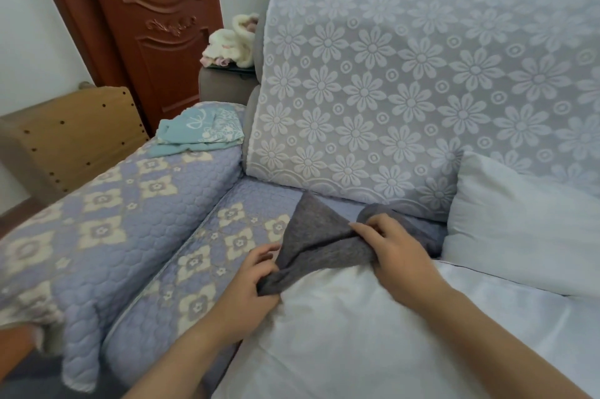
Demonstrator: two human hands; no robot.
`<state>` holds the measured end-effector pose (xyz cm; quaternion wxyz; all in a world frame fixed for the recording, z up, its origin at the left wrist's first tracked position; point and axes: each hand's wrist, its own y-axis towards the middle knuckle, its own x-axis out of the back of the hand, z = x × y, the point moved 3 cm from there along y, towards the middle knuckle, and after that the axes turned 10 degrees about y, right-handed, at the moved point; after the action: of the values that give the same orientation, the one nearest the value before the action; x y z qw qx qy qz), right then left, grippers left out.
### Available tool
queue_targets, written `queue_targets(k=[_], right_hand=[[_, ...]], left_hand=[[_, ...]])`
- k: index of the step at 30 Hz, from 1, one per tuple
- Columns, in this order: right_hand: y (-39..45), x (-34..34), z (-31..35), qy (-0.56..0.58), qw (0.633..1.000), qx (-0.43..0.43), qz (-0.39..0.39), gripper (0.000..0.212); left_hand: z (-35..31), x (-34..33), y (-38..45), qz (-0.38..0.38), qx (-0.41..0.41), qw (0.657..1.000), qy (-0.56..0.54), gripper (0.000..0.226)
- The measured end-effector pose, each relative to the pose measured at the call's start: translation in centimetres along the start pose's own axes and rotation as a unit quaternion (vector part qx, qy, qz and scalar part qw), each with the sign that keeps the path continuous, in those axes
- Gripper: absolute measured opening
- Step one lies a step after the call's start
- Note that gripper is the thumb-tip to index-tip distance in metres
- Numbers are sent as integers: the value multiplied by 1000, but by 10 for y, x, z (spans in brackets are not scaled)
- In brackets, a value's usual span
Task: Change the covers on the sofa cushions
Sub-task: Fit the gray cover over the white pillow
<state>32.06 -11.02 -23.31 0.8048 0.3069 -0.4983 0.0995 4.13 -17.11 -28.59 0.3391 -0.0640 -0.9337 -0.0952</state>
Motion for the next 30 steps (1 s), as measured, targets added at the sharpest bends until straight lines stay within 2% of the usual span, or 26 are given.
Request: queue_targets(k=[2, 5, 8, 10, 12, 14, 15, 16, 18, 21, 23, 26, 28, 29, 30], right_hand=[[9, -11, 19, 3, 998, 59, 29, 56], [5, -14, 26, -20, 988, 129, 79, 38], [-10, -3, 8, -40, 993, 93, 68, 31], [-20, 4, -14, -68, 996, 31, 37, 31], [-28, 9, -33, -96, 995, -30, 14, 35], [-31, 17, -30, -108, 993, -50, -7, 36], [-30, 20, -17, -96, 995, -31, -16, 31], [-30, 21, 1, -71, 997, 9, -12, 27], [-38, 12, 48, -3, 992, 118, 52, 29], [-58, 4, 75, 6, 965, 224, 136, 27], [-54, 12, 41, -28, 977, 172, 120, 21], [-50, 27, -2, -83, 994, 35, 64, 21], [-60, 20, 7, -62, 996, 19, 60, 16], [-66, 14, 19, -47, 996, 35, 61, 14], [-73, 10, 33, -32, 996, 54, 67, 14]], left_hand=[[9, 1, -17, 21, 35, 999, -2, 22], [40, -2, -40, 45, 114, 987, 100, 12], [49, -9, -58, 16, 169, 966, 194, 16], [37, -12, -53, -37, 131, 966, 222, 24], [19, -13, -45, -81, 58, 962, 254, 39], [8, -14, -40, -94, -27, 958, 270, 28], [6, -13, -41, -90, -57, 958, 266, 22], [6, -13, -43, -70, -75, 961, 255, 20], [13, -13, -50, -31, -92, 969, 229, 20], [27, -6, -68, 6, -93, 972, 216, 20], [28, 3, -86, 29, -78, 961, 264, 19], [1, 3, -99, 80, -103, 911, 390, 21], [-1, -7, -92, 256, -30, 906, 336, 18], [4, -6, -87, 329, 7, 889, 317, 10], [9, 0, -80, 389, 53, 870, 299, 14]])
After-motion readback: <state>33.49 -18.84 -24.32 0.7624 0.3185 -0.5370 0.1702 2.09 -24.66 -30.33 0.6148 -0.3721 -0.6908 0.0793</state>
